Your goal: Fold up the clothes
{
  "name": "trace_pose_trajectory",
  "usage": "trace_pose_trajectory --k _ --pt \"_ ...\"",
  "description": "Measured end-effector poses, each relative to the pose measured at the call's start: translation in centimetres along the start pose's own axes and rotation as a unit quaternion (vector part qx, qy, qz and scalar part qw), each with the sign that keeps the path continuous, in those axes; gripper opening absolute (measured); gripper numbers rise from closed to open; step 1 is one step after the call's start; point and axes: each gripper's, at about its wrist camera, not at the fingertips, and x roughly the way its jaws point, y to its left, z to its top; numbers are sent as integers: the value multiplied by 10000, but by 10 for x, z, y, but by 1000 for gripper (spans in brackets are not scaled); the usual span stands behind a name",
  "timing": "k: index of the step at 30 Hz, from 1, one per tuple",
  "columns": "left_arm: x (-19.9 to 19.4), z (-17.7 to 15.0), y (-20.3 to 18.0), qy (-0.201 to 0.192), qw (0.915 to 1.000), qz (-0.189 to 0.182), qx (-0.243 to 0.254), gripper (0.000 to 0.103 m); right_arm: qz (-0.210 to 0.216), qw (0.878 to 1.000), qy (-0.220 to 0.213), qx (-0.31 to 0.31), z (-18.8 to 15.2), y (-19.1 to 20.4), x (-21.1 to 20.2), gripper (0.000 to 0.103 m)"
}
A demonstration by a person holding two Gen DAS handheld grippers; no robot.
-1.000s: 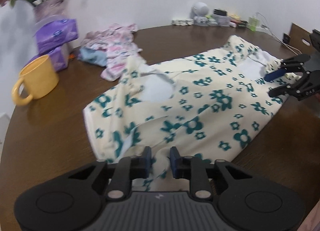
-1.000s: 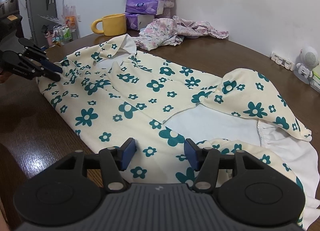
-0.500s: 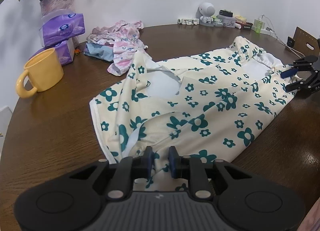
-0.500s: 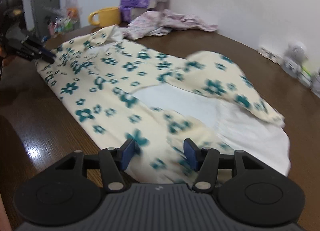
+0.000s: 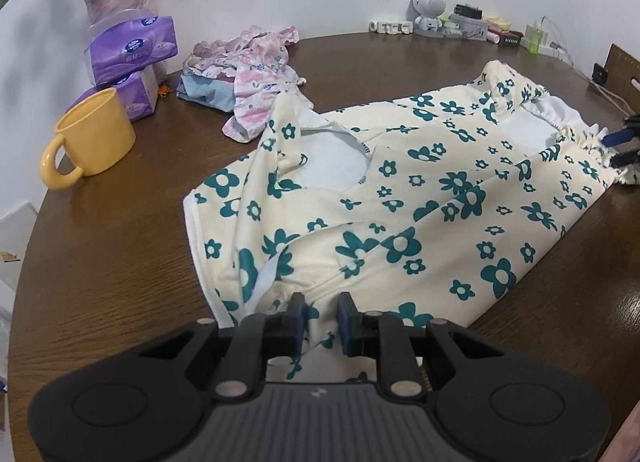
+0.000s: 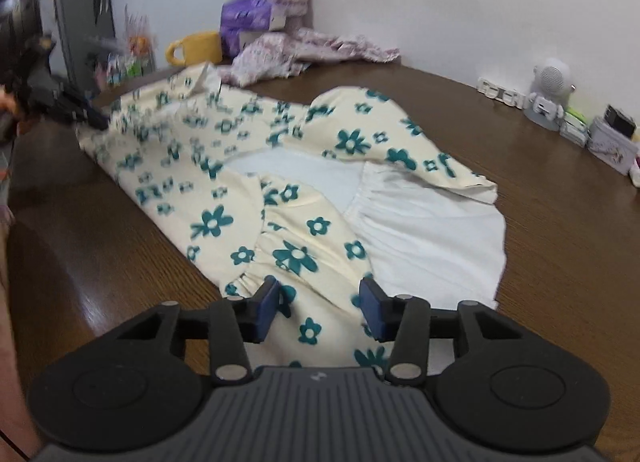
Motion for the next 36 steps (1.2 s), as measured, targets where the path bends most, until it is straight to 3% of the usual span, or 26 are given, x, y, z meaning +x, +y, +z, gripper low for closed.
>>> trace_pose_trajectory --k 4,8,9,11,12,13,21,29,36 --pt "1 3 -2 76 9999 61 22 18 184 9991 34 -378 3 14 -8 63" --pt "2 5 -4 152 9998 122 44 18 54 9964 569 -632 -5 11 6 63" --pt "2 6 -5 171 9997 137 49 18 115 9965 578 -600 -7 6 5 59" --pt "2 7 -6 209 9996 168 60 18 137 9958 671 -610 -7 -3 1 39" --pt "2 8 -6 231 9996 173 59 18 140 9953 729 -628 -6 -7 -1 20" --pt "3 9 -6 253 9995 178 58 18 144 9947 786 -641 -6 -12 -3 17" --pt "4 12 -6 377 9990 220 -67 18 391 9932 950 -544 -13 -39 -13 12" --pt "4 14 -11 456 9983 355 19 18 628 9898 1122 -621 -20 -27 -24 8" --pt "8 16 -5 422 9985 340 100 18 236 9910 1218 -497 -18 -29 -27 7"
